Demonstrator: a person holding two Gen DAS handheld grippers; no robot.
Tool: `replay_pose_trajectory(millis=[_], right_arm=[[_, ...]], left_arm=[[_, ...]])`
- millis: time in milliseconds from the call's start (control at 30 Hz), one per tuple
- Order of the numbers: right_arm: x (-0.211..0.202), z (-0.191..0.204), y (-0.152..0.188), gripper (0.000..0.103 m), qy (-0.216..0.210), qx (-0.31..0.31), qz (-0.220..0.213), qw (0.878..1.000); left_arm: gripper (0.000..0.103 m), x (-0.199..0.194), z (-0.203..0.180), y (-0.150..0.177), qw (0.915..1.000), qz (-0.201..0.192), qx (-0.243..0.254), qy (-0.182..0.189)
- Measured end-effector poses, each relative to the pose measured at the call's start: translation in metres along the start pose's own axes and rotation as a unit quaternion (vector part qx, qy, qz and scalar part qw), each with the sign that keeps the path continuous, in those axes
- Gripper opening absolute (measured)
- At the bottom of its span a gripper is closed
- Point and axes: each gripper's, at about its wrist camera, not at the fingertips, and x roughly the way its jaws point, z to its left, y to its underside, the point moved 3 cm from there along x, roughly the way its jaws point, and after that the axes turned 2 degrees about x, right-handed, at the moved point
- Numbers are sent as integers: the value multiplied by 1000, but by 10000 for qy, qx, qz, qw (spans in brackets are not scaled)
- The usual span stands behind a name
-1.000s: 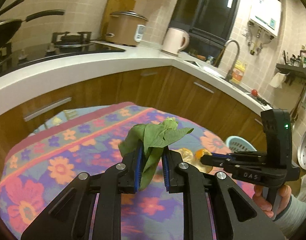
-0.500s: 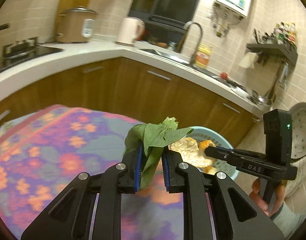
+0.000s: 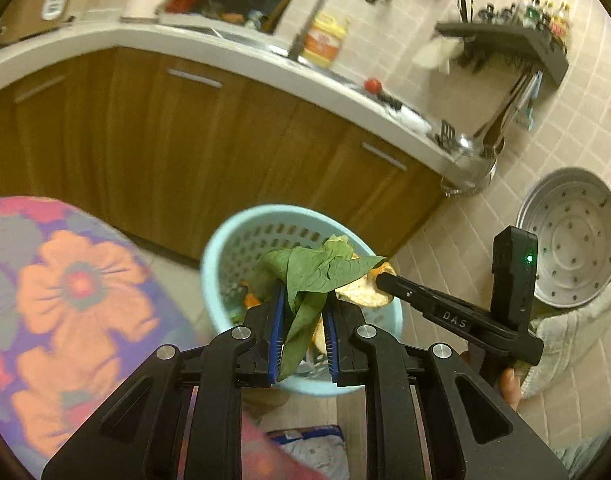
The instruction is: Collect trash
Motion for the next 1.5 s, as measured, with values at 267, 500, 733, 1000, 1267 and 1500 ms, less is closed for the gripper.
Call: replay_pose_trajectory(millis=[267, 500, 733, 1000, 1267, 1500], right_arm=[[25, -38, 4, 7, 270, 243, 289, 9989], [38, -47, 11, 7, 381, 177, 487, 9979], [45, -42, 17, 13, 580, -74, 707, 9958], [12, -19, 22, 47, 687, -418, 405, 9959], [-43, 25, 28, 51, 648, -812, -116, 9945], [-87, 58, 31, 57, 696, -1117, -587, 9896]], left_arm=[[16, 65, -23, 2, 9978, 516, 318, -252], [19, 78, -25, 1, 9963, 634, 358, -447], [52, 72, -23, 1, 9954, 593, 348, -671], [64, 20, -31, 7, 9924, -22, 318, -1186], [72, -40, -55, 27, 9820, -602, 521, -1714], [78, -74, -65, 39, 9760, -984, 537, -1865]])
